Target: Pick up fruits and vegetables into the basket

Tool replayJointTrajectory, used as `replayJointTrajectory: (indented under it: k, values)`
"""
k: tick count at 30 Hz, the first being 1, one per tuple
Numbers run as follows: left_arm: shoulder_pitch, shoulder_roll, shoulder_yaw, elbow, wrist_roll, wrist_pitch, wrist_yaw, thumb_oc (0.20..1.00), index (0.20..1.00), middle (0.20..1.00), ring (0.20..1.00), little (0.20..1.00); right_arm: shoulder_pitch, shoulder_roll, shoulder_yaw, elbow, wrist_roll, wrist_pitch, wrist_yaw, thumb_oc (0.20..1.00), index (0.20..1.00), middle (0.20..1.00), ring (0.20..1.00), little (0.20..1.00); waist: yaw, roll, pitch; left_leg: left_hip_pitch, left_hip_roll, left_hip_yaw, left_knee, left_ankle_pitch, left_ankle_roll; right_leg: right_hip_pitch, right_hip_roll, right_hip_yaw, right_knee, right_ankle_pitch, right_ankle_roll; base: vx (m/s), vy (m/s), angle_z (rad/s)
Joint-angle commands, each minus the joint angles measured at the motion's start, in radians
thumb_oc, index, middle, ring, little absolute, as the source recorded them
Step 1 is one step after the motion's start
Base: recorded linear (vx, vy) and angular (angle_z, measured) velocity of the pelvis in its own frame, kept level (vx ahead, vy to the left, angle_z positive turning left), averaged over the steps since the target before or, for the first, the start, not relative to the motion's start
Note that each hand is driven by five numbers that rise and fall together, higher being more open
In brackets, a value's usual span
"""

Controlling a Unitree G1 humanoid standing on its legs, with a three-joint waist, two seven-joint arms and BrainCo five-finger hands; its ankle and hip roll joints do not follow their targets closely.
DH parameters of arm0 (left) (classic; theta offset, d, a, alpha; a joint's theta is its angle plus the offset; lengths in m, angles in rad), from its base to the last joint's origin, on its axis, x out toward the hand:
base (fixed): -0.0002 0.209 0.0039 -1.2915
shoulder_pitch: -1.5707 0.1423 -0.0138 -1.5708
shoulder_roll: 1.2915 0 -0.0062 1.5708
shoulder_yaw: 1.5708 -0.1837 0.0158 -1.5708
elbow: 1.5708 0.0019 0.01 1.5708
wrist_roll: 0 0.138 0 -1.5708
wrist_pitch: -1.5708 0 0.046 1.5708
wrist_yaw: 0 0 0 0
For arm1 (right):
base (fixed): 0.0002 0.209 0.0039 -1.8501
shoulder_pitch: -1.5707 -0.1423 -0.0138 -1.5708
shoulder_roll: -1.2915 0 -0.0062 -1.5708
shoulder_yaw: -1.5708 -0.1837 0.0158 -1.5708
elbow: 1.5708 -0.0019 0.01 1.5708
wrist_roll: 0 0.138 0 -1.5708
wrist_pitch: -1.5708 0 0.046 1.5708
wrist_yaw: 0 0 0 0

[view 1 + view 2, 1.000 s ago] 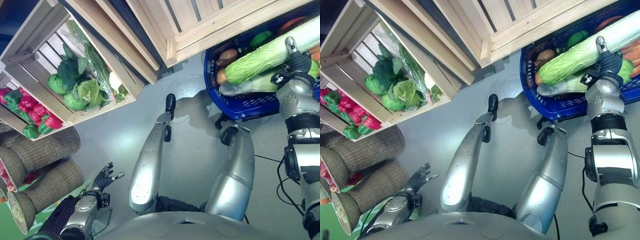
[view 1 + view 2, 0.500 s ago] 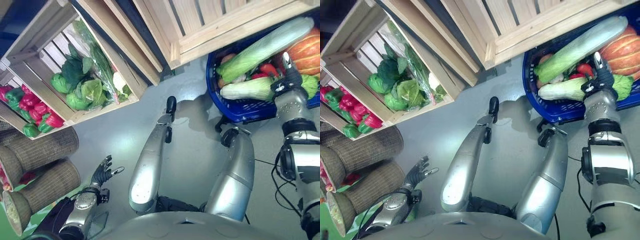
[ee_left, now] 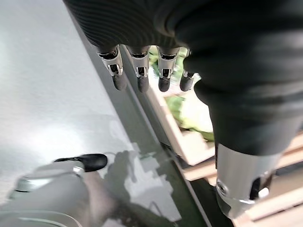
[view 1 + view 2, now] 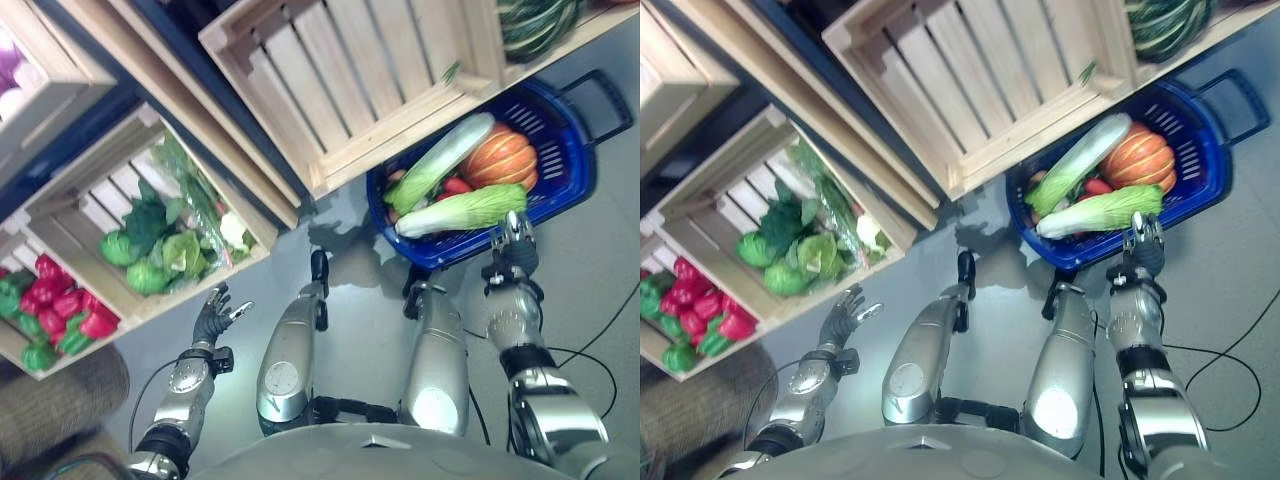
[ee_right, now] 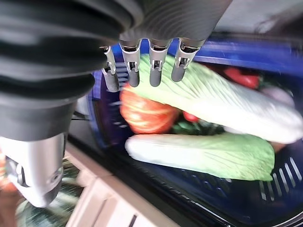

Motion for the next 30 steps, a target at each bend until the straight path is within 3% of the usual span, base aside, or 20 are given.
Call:
replayJointTrajectory:
  k: [1,4,5,7,11,14,23,30]
  values:
    - [0.073,0.031,0.076,0.065,0.018,0.013,-0.006,1.0,1.0,1.0,1.0,1.0,0.126,0.005,0.007,-0.056,-0.165,-0.031,0.062,1.0,1.0,1.0,1.0,1.0,-0.024,-0.079,-0.121,0.003,-0.02,0.013,-0.045,0.0,0.042,0.144,0.019,-0.004,-0.119,-0.008,0.054,0.2,-0.018,-0.12]
    - [0.094,0.014,0.112,0.111,0.073,0.01,-0.021,1.0,1.0,1.0,1.0,1.0,0.213,0.023,0.026,-0.043,-0.281,0.0,0.094,1.0,1.0,1.0,1.0,1.0,-0.03,-0.119,-0.194,0.074,-0.014,0.015,-0.085,-0.006,0.044,0.232,0.024,-0.006,-0.189,0.01,0.07,0.2,-0.006,-0.14]
    - [0.099,0.008,0.117,0.136,0.089,0.022,-0.054,1.0,1.0,1.0,1.0,1.0,0.247,0.031,0.038,-0.025,-0.306,0.038,0.111,1.0,1.0,1.0,1.0,1.0,-0.031,-0.136,-0.236,0.102,-0.009,0.02,-0.097,-0.009,0.047,0.266,0.024,-0.006,-0.216,0.023,0.078,0.19,0.012,-0.12]
    - [0.098,0.001,0.118,0.169,0.118,0.019,-0.083,1.0,1.0,1.0,1.0,1.0,0.271,0.046,0.049,0.015,-0.324,0.093,0.152,1.0,1.0,1.0,1.0,1.0,-0.031,-0.148,-0.274,0.135,-0.002,0.028,-0.108,-0.017,0.05,0.302,0.023,-0.01,-0.239,0.031,0.085,0.16,0.02,-0.11]
    - [0.07,-0.001,0.08,0.249,0.152,0.003,-0.111,1.0,1.0,1.0,1.0,1.0,0.28,0.079,0.094,0.137,-0.381,0.135,0.215,1.0,1.0,1.0,1.0,1.0,-0.033,-0.165,-0.329,0.202,0.007,0.045,-0.142,-0.026,0.052,0.366,0.018,-0.007,-0.288,0.052,0.102,0.07,0.032,-0.06]
    - [0.038,-0.012,0.056,0.305,0.14,0.003,-0.15,1.0,1.0,1.0,1.0,1.0,0.264,0.11,0.119,0.227,-0.376,0.2,0.253,1.0,1.0,1.0,1.0,1.0,-0.035,-0.172,-0.349,0.24,0.014,0.061,-0.17,-0.024,0.047,0.401,0.012,-0.013,-0.327,0.071,0.113,-0.01,0.052,-0.06]
    - [-0.029,-0.057,0.001,0.424,0.101,0.03,-0.257,1.0,1.0,1.0,1.0,1.0,0.205,0.159,0.166,0.449,-0.467,0.277,0.225,1.0,1.0,1.0,1.0,1.0,-0.034,-0.164,-0.381,0.286,0.021,0.09,-0.218,-0.014,0.035,0.458,0.007,-0.053,-0.396,0.1,0.124,-0.03,0.054,-0.07]
    - [-0.047,-0.097,0.002,0.496,0.091,0.1,-0.295,1.0,1.0,1.0,1.0,1.0,0.19,0.182,0.145,0.516,-0.421,0.433,0.265,1.0,1.0,1.0,1.0,1.0,-0.034,-0.159,-0.4,0.304,0.008,0.105,-0.209,-0.029,0.042,0.483,0.009,-0.067,-0.417,0.101,0.117,0.0,0.042,-0.07]
